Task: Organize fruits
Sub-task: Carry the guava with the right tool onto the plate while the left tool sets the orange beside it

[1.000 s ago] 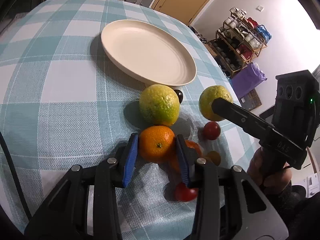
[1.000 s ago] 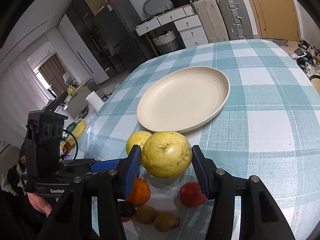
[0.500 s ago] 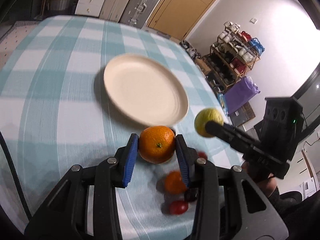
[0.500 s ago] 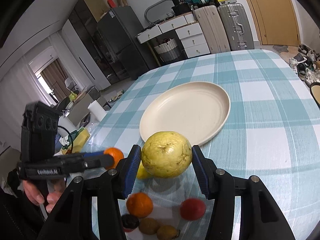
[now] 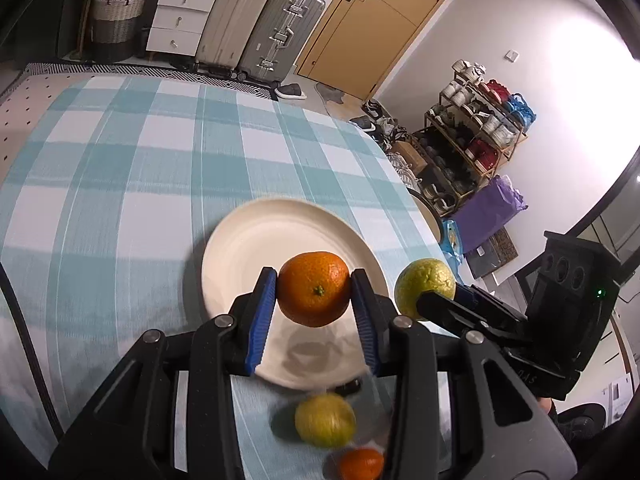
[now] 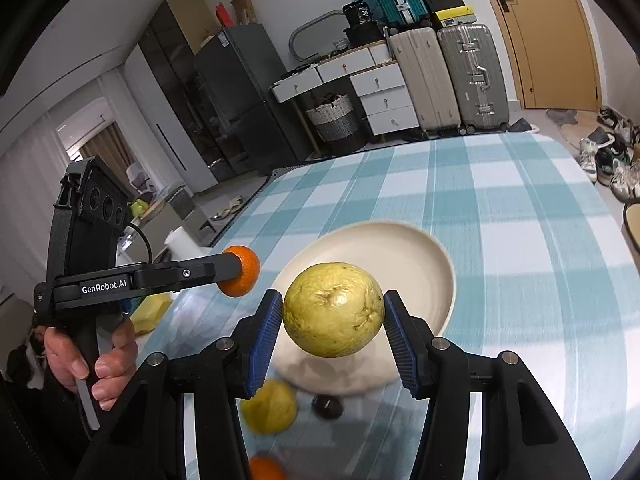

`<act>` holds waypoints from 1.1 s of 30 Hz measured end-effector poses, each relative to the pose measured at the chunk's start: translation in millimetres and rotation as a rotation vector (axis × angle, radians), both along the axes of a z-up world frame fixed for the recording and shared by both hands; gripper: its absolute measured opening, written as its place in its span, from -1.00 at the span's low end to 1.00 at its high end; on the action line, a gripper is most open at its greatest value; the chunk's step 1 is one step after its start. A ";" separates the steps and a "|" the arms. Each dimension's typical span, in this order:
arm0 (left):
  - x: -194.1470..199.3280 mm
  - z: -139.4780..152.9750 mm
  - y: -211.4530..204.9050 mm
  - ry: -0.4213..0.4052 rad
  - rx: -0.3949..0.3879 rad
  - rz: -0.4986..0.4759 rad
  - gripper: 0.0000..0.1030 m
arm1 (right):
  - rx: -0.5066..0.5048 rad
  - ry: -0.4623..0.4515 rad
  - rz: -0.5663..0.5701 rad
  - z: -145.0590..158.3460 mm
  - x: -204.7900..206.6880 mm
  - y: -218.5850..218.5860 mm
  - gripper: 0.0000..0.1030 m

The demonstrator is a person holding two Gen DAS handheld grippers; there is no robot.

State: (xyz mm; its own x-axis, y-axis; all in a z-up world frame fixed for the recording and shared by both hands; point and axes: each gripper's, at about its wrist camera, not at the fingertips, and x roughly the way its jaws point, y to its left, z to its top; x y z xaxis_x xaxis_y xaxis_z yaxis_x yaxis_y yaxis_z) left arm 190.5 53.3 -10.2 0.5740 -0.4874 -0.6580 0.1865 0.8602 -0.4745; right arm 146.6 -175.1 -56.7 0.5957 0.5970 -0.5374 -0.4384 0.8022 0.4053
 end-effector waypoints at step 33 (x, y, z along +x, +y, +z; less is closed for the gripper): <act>120.8 -79.0 -21.8 0.178 0.014 0.014 -0.05 | -0.132 0.089 -0.005 -36.5 116.0 29.1 -0.02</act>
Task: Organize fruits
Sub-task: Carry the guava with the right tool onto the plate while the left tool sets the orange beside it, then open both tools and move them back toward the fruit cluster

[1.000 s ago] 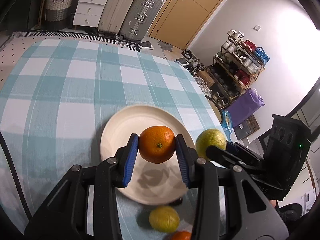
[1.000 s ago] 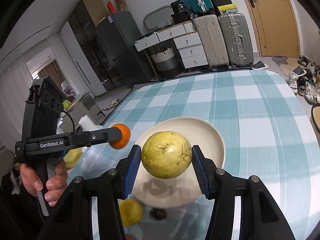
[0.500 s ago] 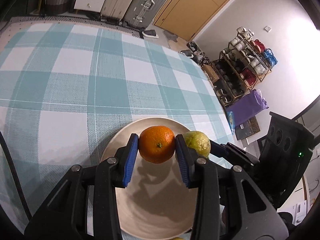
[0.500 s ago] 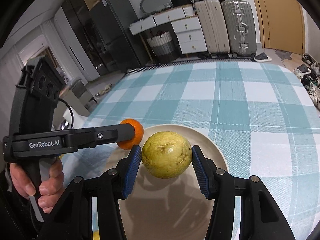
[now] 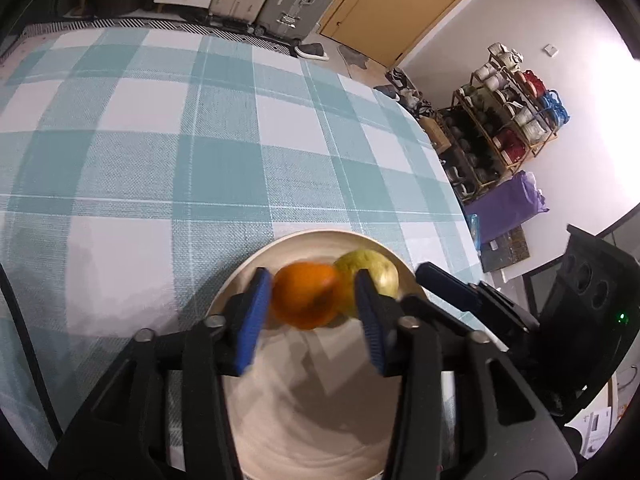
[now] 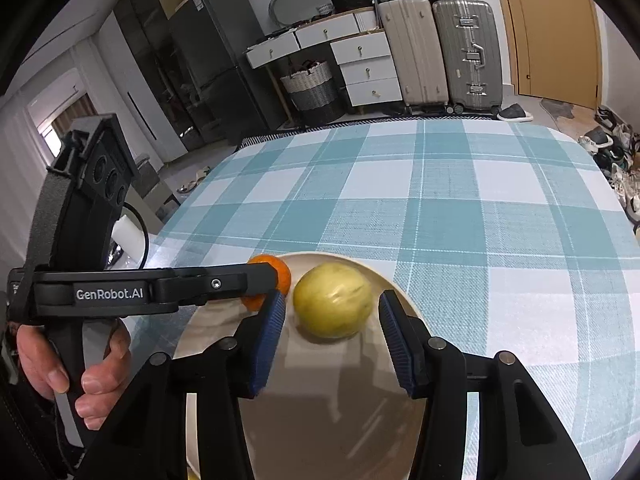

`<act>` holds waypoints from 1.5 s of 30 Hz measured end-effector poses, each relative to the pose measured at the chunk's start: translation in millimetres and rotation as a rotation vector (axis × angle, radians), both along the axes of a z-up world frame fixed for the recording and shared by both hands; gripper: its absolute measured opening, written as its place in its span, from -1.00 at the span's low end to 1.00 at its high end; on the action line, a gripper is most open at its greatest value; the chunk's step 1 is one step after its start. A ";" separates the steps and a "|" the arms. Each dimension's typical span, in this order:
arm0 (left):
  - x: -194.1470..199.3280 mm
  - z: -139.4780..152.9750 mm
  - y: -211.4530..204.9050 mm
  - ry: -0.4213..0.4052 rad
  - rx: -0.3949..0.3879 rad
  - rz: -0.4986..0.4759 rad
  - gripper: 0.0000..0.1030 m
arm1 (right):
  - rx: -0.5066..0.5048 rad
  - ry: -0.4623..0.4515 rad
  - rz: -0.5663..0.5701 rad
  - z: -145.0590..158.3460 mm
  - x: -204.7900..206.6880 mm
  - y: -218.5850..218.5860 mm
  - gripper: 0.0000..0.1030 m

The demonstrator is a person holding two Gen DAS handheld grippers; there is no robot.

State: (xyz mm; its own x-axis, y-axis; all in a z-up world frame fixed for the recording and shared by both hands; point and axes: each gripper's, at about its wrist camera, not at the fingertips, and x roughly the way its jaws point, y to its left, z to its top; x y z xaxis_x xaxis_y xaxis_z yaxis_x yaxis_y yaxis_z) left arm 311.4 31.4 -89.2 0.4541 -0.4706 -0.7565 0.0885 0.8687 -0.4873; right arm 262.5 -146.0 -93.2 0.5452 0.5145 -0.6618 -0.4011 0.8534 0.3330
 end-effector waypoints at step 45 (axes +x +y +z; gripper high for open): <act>-224.7 85.4 -28.3 -0.346 0.375 0.098 0.69 | 0.020 -0.322 -0.080 67.8 -179.7 -31.9 0.89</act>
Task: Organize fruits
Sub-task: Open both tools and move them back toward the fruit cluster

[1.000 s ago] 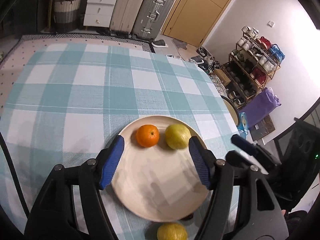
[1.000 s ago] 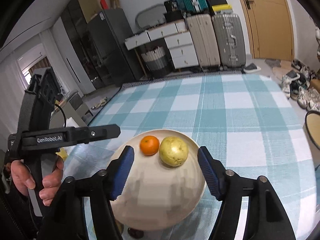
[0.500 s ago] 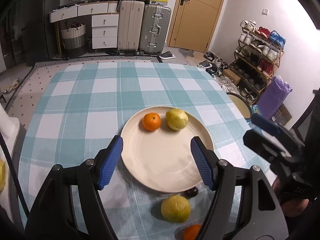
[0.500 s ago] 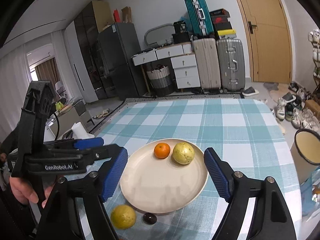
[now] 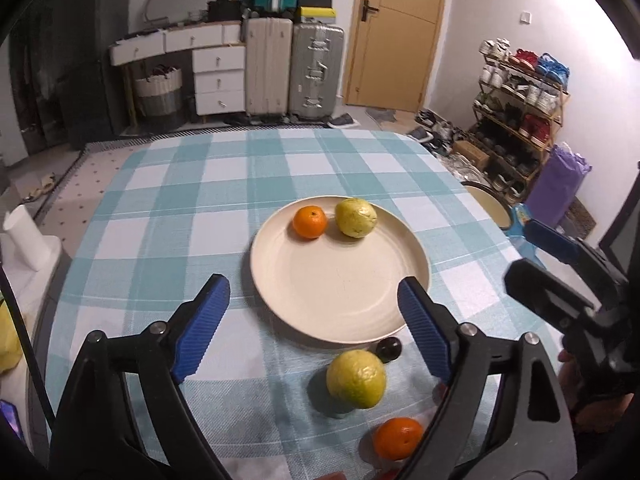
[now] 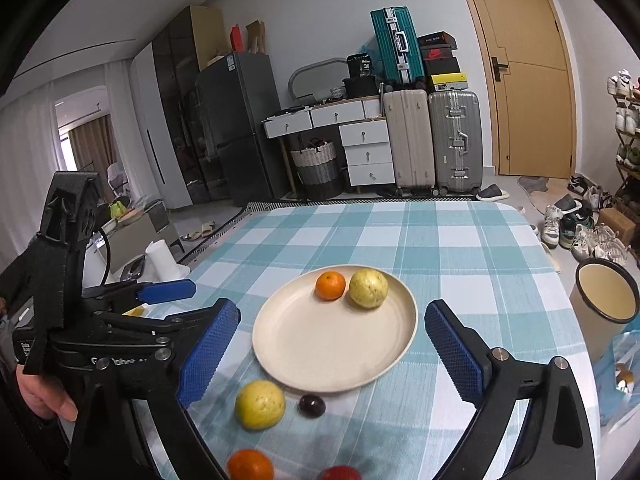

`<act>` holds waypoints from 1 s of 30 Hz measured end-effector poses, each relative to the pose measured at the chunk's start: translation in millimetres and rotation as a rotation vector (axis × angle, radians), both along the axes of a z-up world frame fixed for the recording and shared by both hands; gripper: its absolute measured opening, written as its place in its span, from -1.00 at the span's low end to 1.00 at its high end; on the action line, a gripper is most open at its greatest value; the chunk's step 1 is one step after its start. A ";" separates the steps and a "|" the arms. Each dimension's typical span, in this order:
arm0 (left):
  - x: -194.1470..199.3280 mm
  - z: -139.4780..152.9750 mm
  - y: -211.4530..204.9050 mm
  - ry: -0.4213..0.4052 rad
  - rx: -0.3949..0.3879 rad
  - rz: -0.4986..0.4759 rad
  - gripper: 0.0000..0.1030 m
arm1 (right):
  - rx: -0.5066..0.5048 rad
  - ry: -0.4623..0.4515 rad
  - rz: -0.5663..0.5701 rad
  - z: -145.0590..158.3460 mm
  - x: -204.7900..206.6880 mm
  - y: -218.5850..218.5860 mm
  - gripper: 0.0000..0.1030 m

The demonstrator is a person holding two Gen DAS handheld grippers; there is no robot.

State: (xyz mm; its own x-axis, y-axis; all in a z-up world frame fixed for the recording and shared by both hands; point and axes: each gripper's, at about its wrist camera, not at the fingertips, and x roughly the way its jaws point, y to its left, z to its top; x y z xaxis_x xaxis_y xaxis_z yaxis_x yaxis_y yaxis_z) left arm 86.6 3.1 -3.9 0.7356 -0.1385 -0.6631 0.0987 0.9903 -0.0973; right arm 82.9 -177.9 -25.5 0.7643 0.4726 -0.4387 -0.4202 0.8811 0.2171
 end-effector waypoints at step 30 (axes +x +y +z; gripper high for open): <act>-2.4 -84.2 -3.7 0.195 -0.061 -0.075 0.97 | 0.020 0.053 0.010 -43.8 -17.8 -11.7 1.00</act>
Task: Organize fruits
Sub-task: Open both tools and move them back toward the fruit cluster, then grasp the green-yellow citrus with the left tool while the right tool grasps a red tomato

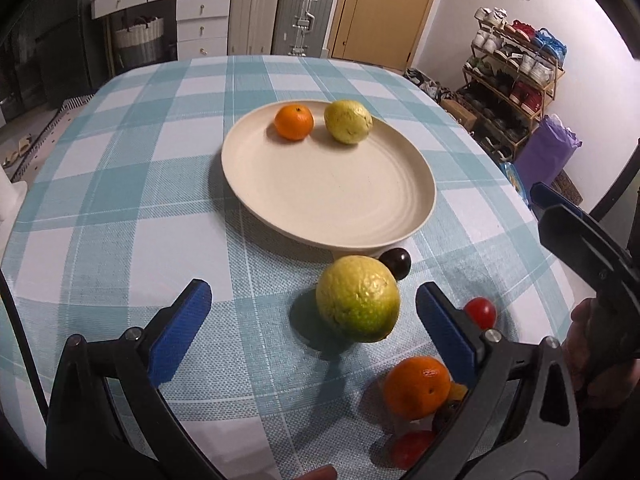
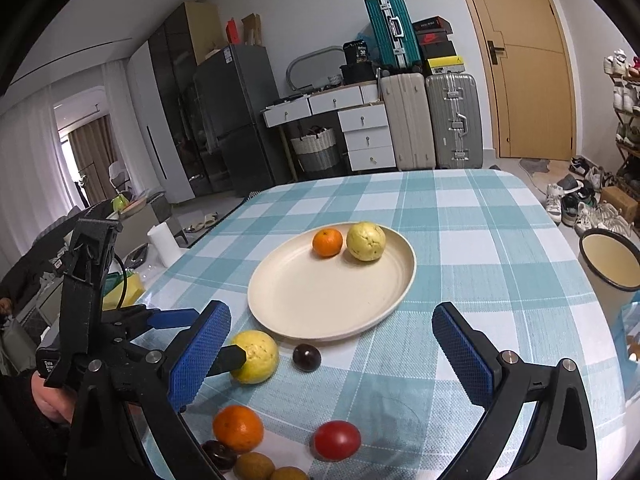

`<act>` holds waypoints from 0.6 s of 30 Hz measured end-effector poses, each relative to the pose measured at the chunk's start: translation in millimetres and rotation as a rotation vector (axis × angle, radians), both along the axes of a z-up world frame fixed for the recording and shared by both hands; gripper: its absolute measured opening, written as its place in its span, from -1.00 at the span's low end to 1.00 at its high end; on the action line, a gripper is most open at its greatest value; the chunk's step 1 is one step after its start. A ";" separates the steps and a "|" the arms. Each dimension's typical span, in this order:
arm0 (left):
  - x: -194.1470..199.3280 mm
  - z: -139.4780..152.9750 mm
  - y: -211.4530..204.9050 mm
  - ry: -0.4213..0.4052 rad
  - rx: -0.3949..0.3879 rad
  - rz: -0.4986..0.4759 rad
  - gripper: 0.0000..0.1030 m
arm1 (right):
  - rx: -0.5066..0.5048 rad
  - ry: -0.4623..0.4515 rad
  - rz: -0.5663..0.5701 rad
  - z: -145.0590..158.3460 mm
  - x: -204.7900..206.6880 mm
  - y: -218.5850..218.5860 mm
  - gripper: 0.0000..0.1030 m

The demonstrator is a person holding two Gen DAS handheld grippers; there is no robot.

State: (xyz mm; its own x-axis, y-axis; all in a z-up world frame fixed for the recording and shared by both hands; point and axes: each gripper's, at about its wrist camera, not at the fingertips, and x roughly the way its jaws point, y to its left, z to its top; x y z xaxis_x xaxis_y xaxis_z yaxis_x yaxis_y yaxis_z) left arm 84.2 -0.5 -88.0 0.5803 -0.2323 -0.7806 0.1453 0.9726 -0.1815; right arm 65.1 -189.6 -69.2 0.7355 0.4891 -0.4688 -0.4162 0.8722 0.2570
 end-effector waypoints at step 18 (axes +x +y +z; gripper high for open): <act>12.6 -6.9 -0.2 0.020 -0.077 -0.056 0.65 | 0.011 0.063 0.012 -17.4 2.3 -6.1 1.00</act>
